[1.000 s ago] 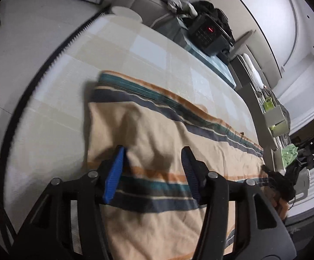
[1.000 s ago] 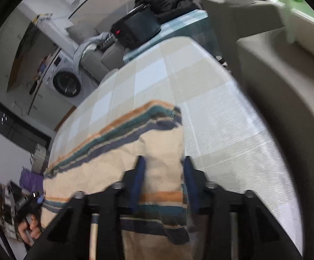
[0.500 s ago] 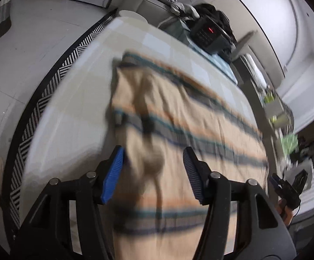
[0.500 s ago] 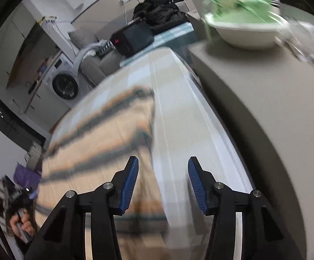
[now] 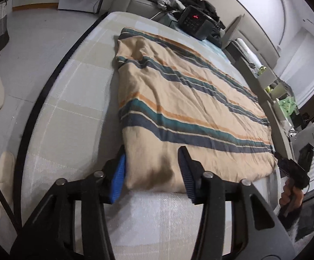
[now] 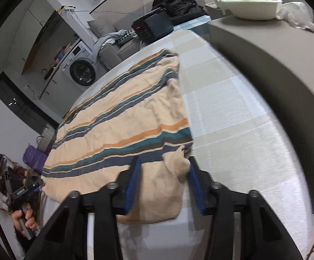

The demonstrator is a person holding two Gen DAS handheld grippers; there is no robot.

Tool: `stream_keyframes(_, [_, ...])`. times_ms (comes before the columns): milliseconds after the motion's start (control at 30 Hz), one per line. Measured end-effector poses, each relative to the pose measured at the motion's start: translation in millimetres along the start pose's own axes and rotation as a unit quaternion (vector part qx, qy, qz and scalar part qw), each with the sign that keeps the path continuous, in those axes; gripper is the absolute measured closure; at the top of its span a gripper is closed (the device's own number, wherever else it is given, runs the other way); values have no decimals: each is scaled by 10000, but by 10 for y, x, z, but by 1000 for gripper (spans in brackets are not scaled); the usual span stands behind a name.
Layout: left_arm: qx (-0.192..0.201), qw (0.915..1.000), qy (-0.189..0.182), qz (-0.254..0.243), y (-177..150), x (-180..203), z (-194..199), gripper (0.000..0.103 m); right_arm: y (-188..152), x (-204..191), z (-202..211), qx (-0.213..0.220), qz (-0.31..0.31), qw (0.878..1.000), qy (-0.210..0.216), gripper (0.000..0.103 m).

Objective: Fold small clothes

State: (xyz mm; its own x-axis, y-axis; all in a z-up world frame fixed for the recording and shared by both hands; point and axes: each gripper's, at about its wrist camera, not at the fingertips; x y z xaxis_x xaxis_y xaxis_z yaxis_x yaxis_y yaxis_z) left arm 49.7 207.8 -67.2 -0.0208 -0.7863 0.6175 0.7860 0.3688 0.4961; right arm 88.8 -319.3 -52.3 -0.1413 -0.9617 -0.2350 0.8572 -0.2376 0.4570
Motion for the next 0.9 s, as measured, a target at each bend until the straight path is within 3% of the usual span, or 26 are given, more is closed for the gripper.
stream_keyframes(67, [-12,9999,142,-91,-19,4,19,83,-18,-12,-28,-11,-41,10000,67,81])
stream_keyframes(100, [-26,9998,182,-112,-40,-6,26,84,-43,-13,-31,20,-81,9999,63,91])
stream_keyframes(167, [-39,9999,123,-82,-50,-23,37,88,-45,-10,-25,97,-82,9999,-5,95])
stream_keyframes(300, [-98,9998,128,-144,-148,-47,31,89,-12,82,31,190,65,9993,-324,97])
stream_keyframes(433, [-116,9999,59,-68,-158,-61,61,87,-17,106,46,147,38,9993,-346,96])
stream_keyframes(567, [20,9999,117,56,-118,-45,205,84,17,87,246,294,-10,9987,-409,89])
stream_keyframes(700, [310,9989,326,-121,-63,115,386,78,43,-126,471,610,381,9962,-496,85])
stream_keyframes(733, [348,9989,281,-143,-47,153,403,74,40,-219,489,635,506,9959,-410,82])
stream_keyframes(800, [389,9987,221,-258,-35,267,425,63,16,-463,462,657,786,9944,-260,66])
stream_keyframes(900, [445,9982,134,-381,-8,436,341,51,-48,-785,309,579,1085,9923,-108,59])
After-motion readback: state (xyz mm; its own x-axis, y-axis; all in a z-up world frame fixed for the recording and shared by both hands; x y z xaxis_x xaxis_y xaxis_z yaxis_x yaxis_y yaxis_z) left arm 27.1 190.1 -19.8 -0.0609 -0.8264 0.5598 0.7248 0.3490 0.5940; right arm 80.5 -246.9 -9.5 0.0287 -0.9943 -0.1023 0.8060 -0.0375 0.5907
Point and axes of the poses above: each gripper's, at about its wrist camera, not at the fingertips, and z roughly against the way its jaws point, x to its right, y to its top, and after that the axes turned 15 degrees about -y, right-handed
